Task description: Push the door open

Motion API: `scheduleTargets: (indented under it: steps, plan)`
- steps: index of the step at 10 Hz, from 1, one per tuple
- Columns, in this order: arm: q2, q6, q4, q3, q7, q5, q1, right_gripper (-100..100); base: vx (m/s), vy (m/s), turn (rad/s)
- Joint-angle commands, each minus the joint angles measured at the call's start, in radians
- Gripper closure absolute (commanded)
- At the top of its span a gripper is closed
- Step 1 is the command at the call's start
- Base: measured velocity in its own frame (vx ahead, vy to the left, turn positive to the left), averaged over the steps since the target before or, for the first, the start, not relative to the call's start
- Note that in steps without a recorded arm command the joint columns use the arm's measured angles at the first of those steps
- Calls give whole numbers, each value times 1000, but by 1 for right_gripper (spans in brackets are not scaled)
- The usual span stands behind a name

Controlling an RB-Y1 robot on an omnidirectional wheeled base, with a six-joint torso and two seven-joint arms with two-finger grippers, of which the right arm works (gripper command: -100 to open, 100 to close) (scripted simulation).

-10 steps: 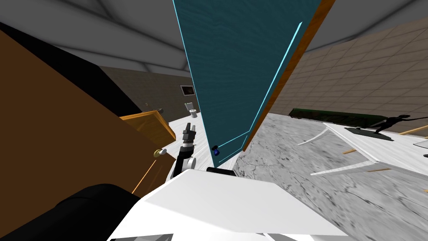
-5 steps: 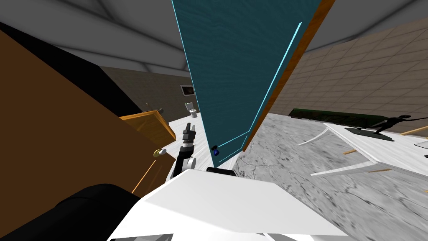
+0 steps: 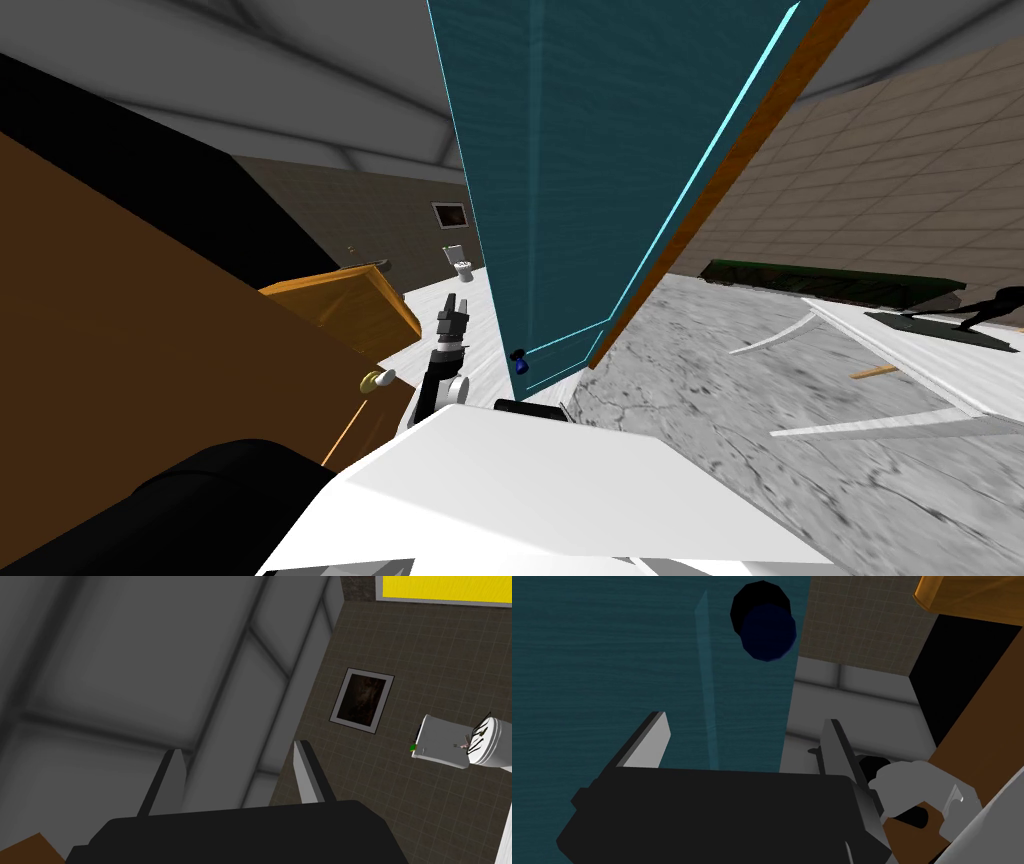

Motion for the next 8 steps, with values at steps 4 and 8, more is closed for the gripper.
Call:
scheduleTargets:
  steps: [4,8]
  plan:
    - [29,27,19,-1,-1,-5,-42,-100,149,124,11]
    - [22,26,11,0,-4,-4,-37,100,2,1,0]
